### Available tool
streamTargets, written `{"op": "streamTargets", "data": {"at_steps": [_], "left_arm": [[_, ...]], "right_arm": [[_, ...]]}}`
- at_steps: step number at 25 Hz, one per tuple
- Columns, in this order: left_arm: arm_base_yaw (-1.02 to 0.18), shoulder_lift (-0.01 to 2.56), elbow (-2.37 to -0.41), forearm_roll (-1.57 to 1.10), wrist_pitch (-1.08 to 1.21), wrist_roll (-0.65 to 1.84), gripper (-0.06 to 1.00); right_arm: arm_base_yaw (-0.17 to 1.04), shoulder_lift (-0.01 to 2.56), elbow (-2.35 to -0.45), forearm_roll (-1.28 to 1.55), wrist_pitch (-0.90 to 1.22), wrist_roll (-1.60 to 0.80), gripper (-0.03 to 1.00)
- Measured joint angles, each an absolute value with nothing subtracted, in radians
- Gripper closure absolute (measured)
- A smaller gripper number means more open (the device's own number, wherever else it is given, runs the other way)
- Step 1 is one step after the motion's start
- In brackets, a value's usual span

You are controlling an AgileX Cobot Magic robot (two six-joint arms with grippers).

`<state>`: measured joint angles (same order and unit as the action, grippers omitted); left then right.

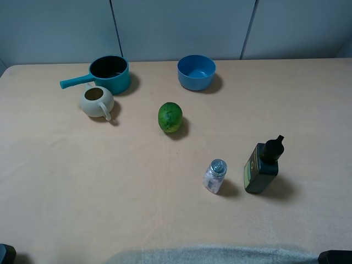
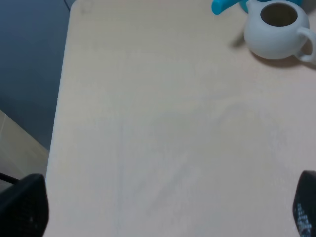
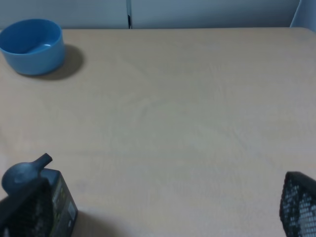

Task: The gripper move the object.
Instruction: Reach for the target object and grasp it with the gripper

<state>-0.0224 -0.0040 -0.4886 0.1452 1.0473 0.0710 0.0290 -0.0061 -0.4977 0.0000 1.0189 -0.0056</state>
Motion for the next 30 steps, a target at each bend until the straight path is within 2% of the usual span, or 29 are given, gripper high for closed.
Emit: {"op": "streamTargets", "data": {"at_steps": [30], "left_arm": [[-0.022,-0.004,-0.489,0.145,1.047,0.071,-0.05]], "right_arm": [[0.029,-0.006,-0.498,0.0,1.019,-0.006,0.28]]}}
